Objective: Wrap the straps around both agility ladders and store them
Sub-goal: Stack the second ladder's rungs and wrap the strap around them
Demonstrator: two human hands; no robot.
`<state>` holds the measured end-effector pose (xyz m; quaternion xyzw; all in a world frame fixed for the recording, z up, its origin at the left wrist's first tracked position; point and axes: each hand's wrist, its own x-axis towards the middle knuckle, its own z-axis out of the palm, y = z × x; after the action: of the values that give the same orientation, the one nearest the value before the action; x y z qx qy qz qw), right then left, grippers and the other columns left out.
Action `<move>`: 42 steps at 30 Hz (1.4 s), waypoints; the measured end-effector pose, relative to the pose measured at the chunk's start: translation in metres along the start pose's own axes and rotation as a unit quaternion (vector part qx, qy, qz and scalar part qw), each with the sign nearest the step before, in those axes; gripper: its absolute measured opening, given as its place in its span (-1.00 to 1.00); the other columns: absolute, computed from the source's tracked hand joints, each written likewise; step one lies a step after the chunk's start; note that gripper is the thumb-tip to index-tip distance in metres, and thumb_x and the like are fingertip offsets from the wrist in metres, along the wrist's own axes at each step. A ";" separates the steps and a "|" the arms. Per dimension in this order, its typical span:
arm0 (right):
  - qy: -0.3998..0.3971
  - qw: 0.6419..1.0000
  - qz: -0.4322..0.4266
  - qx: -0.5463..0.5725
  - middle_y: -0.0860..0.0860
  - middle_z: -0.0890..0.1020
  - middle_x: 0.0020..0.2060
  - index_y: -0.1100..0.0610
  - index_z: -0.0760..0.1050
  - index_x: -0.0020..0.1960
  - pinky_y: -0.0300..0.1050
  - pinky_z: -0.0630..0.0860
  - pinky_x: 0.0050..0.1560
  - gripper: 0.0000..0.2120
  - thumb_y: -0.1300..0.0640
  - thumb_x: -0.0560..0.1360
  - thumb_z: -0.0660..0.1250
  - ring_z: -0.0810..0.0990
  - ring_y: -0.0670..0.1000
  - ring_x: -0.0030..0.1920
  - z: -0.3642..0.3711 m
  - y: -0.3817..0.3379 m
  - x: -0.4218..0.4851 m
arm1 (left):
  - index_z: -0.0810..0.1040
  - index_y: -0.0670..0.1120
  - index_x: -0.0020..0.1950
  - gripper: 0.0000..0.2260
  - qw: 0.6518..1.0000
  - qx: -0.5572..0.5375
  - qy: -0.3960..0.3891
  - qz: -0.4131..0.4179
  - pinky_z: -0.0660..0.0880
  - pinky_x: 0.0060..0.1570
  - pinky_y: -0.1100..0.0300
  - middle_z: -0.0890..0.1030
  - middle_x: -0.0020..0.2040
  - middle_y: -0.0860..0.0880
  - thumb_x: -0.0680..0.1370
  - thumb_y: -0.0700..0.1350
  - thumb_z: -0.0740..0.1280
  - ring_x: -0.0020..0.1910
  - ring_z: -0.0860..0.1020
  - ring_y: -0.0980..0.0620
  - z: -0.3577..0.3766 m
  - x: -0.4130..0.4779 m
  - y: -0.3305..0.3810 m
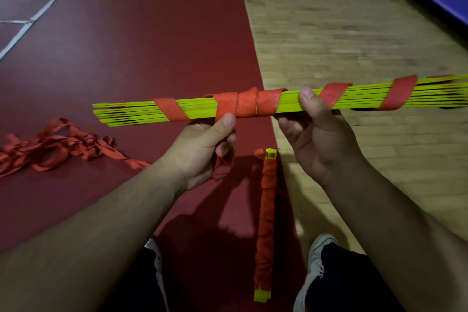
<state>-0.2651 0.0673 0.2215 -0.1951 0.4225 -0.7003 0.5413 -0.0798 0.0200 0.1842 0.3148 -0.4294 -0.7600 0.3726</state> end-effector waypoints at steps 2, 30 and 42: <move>-0.004 1.000 0.002 0.001 0.07 0.52 -0.19 0.15 0.48 -0.01 -0.25 0.59 -0.28 -0.84 0.10 0.51 0.41 0.41 -0.08 -0.39 0.000 0.001 -0.001 | 0.55 -0.05 -0.43 -0.48 1.000 0.000 -0.004 -0.014 0.37 -0.32 0.25 0.39 -0.56 0.06 0.04 0.35 0.62 -0.52 0.29 0.12 0.000 0.000 -0.002; -0.037 0.998 0.045 -0.029 0.10 0.68 -0.24 0.23 0.55 0.01 -0.19 0.64 -0.18 -0.69 0.05 0.37 0.35 0.74 0.03 -0.21 0.006 0.006 -0.009 | 0.58 -0.07 -0.42 -0.66 0.998 0.025 0.064 -0.012 0.39 -0.32 0.29 0.29 -0.57 0.03 0.41 0.14 0.30 -0.41 0.24 0.00 0.006 -0.002 0.014; -0.038 0.993 0.035 -0.103 0.10 0.69 -0.22 0.18 0.58 0.05 -0.15 0.62 -0.25 -0.59 -0.10 0.36 0.35 0.71 0.05 -0.25 0.013 0.005 -0.016 | 0.44 -0.17 -0.24 -0.62 0.998 0.012 0.062 -0.001 0.45 -0.30 0.34 0.41 -0.58 0.02 0.43 0.17 0.26 -0.35 0.20 -0.01 0.006 -0.005 0.016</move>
<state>-0.2472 0.0766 0.2284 -0.2614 0.4778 -0.6257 0.5585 -0.0769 0.0208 0.2018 0.3660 -0.4141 -0.7346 0.3936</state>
